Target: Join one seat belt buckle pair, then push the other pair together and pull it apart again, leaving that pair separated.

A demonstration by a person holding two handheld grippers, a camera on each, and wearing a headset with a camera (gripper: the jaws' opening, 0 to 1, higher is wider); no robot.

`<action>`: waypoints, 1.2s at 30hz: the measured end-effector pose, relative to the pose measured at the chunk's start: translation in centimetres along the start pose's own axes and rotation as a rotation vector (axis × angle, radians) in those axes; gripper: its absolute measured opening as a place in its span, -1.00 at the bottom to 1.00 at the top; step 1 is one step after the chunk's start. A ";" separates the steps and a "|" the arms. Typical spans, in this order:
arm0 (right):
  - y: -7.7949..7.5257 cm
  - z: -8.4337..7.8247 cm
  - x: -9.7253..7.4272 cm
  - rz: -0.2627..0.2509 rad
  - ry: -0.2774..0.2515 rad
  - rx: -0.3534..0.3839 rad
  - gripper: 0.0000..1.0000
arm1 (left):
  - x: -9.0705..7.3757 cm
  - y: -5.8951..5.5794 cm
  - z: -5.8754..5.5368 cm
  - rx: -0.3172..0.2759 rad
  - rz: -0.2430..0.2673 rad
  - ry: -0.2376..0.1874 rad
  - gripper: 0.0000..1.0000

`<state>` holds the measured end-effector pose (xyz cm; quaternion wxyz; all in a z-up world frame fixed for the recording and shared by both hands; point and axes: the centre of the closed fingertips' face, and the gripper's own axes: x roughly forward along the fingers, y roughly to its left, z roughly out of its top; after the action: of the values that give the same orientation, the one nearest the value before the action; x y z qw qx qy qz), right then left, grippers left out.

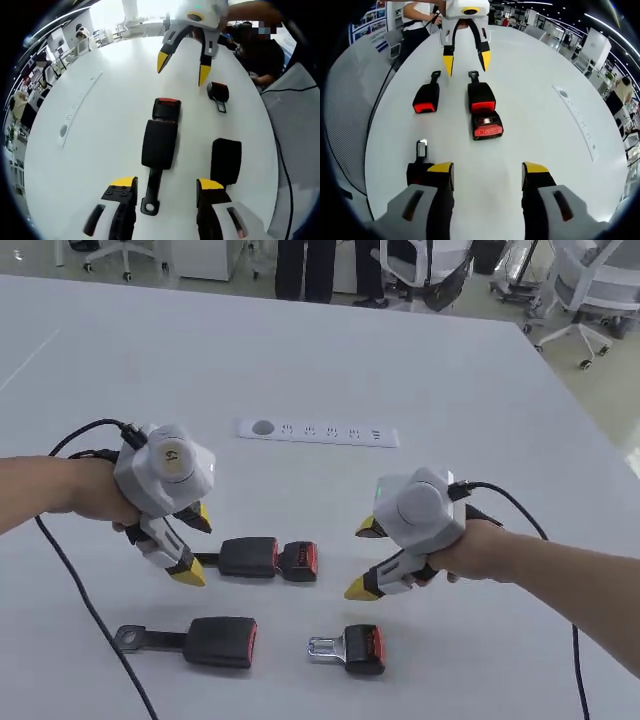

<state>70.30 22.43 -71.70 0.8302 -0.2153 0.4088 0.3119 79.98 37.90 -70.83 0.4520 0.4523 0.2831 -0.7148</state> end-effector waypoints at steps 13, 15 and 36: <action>1.9 -2.7 -3.2 -0.029 -0.028 0.082 0.22 | -2.4 -2.5 -2.4 -0.155 0.044 -0.122 0.10; 2.2 -3.0 -3.5 -0.036 -0.036 0.086 0.24 | -2.7 -2.9 -2.7 -0.177 0.052 -0.146 0.14; 7.7 -5.6 -5.9 -0.117 -0.162 0.215 0.50 | -5.2 -8.1 -5.2 -0.353 0.208 -0.461 0.42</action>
<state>59.07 22.47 -70.91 0.8956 -0.1226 0.3582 0.2335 75.61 47.59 -68.43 0.6466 0.2193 0.2449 -0.6884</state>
